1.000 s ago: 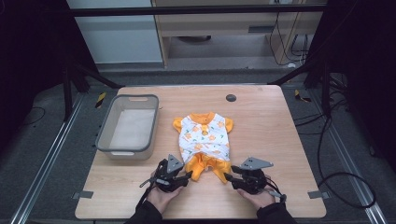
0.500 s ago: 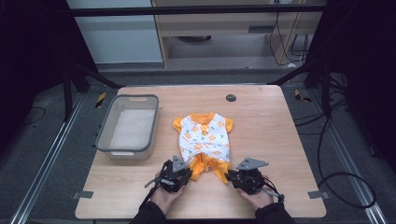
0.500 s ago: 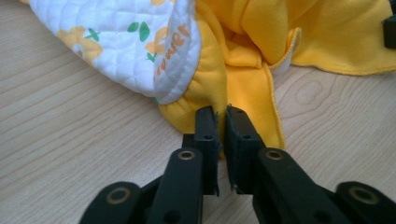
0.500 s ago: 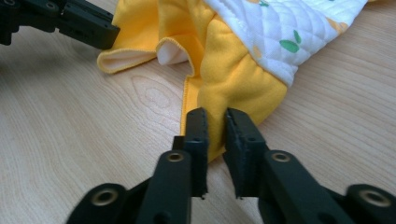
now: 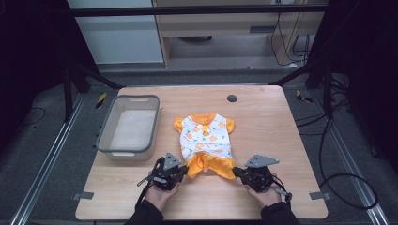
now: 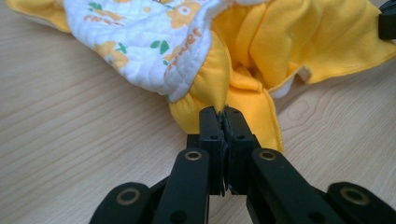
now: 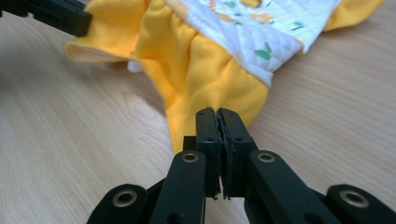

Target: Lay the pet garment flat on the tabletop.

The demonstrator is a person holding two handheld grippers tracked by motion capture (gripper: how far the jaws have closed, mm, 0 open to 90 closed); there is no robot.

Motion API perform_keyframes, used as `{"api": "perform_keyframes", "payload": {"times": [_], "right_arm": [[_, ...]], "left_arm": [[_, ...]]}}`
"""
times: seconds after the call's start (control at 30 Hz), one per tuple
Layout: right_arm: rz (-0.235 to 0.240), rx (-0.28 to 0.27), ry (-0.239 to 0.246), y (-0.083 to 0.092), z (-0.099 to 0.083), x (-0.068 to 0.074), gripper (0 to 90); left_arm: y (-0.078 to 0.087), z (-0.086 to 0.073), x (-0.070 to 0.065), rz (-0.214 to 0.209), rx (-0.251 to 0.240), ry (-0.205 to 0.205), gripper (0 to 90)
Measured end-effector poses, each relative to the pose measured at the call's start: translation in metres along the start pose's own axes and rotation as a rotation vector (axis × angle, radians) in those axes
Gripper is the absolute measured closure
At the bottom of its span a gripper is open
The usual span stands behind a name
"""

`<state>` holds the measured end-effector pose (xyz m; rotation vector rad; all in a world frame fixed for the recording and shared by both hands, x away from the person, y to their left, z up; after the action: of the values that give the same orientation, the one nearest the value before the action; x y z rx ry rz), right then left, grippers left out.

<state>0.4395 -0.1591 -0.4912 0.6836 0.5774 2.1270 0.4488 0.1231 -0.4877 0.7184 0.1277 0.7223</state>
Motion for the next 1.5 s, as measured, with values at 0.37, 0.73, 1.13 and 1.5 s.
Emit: {"api": "perform_keyframes", "payload": {"times": [0.37, 0.73, 1.13, 1.5], "right_arm": [[-0.029, -0.065, -0.016, 0.014, 0.01, -0.015, 88.0], [-0.04, -0.102, -0.021, 0.019, 0.017, -0.018, 88.1], [-0.113, -0.051, -0.015, -0.004, 0.013, -0.03, 87.3], [-0.138, -0.091, 0.012, 0.004, 0.011, -0.031, 69.3]], "left_arm": [[0.017, 0.002, 0.011, -0.006, -0.023, -0.016, 87.9], [0.024, 0.003, 0.023, -0.01, -0.029, -0.003, 87.8], [-0.002, -0.005, 0.027, 0.041, 0.059, -0.033, 85.6], [0.014, -0.008, 0.035, 0.105, 0.013, -0.013, 55.4]]}}
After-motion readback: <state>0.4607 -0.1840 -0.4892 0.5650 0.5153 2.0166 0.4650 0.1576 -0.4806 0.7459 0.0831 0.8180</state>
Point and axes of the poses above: each handheld gripper's, and its own axes: y roughly backward along the jaws, z roughly out of its top, x roughly to its left, the point moved 3 cm from there along -y, roughly forward along the jaws, and after that the axes turned 14 degrees about -y, right-handed, at the moved point
